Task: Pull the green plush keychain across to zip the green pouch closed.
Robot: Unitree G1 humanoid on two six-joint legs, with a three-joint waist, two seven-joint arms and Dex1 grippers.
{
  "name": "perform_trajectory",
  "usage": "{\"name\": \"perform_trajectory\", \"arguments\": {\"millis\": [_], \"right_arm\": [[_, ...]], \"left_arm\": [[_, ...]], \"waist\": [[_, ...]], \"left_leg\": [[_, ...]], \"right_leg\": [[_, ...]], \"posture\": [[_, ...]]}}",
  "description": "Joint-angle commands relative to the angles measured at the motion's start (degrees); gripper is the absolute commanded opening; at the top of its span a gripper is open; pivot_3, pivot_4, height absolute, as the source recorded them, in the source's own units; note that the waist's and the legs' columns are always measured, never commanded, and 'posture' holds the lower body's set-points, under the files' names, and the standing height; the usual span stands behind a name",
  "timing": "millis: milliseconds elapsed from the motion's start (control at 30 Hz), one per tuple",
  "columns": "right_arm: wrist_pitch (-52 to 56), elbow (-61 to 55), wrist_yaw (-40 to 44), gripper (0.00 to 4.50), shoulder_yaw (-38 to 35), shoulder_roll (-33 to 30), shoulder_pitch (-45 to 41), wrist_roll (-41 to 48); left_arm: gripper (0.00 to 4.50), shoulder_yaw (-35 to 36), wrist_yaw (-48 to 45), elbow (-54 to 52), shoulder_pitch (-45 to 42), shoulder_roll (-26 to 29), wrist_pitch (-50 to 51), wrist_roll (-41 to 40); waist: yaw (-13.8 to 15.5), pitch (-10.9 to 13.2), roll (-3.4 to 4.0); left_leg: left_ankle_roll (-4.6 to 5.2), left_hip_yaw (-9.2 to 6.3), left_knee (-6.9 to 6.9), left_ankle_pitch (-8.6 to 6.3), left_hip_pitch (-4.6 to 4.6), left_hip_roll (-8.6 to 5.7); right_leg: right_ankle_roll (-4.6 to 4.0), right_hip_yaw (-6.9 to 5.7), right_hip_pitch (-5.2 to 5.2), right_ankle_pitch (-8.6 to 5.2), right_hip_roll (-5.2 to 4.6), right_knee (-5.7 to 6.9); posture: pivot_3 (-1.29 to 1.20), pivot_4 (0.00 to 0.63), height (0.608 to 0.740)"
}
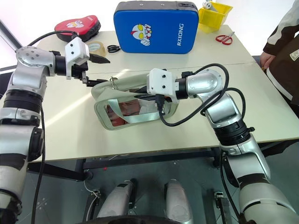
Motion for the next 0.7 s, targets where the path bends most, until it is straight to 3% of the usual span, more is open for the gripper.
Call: {"name": "perform_trajectory", "arguments": {"millis": [33,433,700], "right_arm": [[-0.2,-2.0,-0.3,0.00,-1.5,-0.3,-1.1,0.9],[-0.2,-2.1,-0.2,0.00,-1.4,-0.9,-0.9,0.8],[0.3,-2.9,-0.2,0.00,-1.1,-0.8,-0.7,1.0]], "left_arm": [[4.38,1.4,-1.2,-2.4,-1.2,1.2,1.0,-1.7],[4.38,0.0,-3.2,-1.2,-0.7,4.4,-0.8,0.0],[4.38,0.9,1.0,-0.9,-1.0,-0.1,-1.5,-0.9]], "waist": [[0.0,0.0,0.00],[0.1,0.0,0.00],[0.1,0.0,0.00]], "left_leg": [[0.00,0.00,0.00,0.00,0.00,0.00],[0.00,0.00,0.01,0.00,0.00,0.00],[0.00,0.00,0.02,0.00,0.00,-0.01]], "right_leg": [[0.00,0.00,0.00,0.00,0.00,0.00],[0.00,0.00,0.01,0.00,0.00,-0.01],[0.00,0.00,0.02,0.00,0.00,-0.01]], "posture": [[0.00,0.150,0.740],[0.00,0.150,0.740],[0.00,0.150,0.740]]}}
